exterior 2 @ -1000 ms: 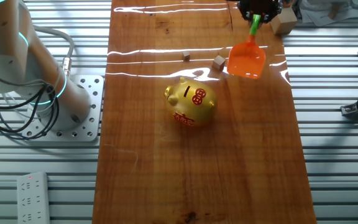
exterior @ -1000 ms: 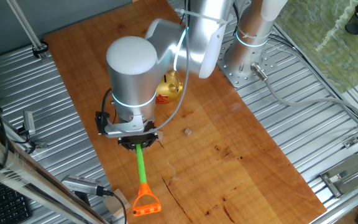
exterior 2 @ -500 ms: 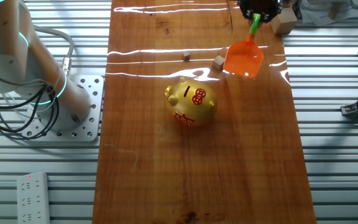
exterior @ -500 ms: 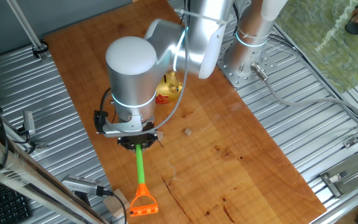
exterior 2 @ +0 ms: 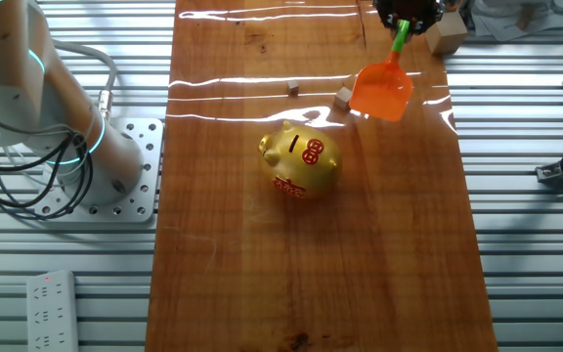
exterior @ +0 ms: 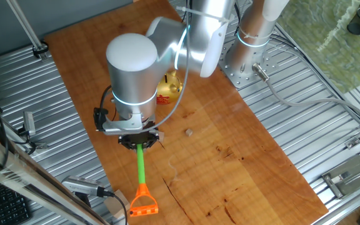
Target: Use a shovel to scoop up an object
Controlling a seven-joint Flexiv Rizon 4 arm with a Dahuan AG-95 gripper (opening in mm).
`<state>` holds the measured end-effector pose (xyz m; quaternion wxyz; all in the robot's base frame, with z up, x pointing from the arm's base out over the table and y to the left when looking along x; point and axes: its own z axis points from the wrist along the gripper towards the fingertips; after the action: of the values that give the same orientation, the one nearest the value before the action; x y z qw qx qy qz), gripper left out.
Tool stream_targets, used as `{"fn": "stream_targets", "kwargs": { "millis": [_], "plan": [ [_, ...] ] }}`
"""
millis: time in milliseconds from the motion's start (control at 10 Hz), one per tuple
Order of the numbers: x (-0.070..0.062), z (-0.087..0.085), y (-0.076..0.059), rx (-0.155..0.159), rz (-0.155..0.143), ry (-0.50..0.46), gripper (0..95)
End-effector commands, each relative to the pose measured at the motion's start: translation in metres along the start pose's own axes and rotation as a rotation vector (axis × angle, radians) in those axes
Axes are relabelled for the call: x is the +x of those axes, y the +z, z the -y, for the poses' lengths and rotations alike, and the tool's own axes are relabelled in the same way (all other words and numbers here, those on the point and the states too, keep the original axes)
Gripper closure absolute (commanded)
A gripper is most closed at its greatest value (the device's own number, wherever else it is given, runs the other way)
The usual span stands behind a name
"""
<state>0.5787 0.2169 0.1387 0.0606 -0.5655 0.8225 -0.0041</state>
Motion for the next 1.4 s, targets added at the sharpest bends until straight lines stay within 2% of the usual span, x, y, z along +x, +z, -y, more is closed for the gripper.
{"fn": "stream_targets", "kwargs": {
  "millis": [100, 200, 400, 500, 700, 1300, 1400],
  "plan": [
    [-0.0001, 0.0008, 0.0015, 0.011, -0.011, 0.052, 95.0],
    [-0.0001, 0.0008, 0.0015, 0.011, -0.012, 0.052, 95.0],
    [-0.0001, 0.0008, 0.0015, -0.028, 0.010, -0.013, 95.0],
    [-0.0001, 0.0008, 0.0015, -0.081, 0.039, -0.067, 95.0],
    [-0.0001, 0.0008, 0.0015, -0.097, 0.029, -0.044, 95.0],
    [-0.0001, 0.0008, 0.0015, -0.095, 0.031, -0.041, 95.0],
    [-0.0062, -0.0015, -0.0002, -0.097, 0.027, -0.016, 95.0]
  ]
}}
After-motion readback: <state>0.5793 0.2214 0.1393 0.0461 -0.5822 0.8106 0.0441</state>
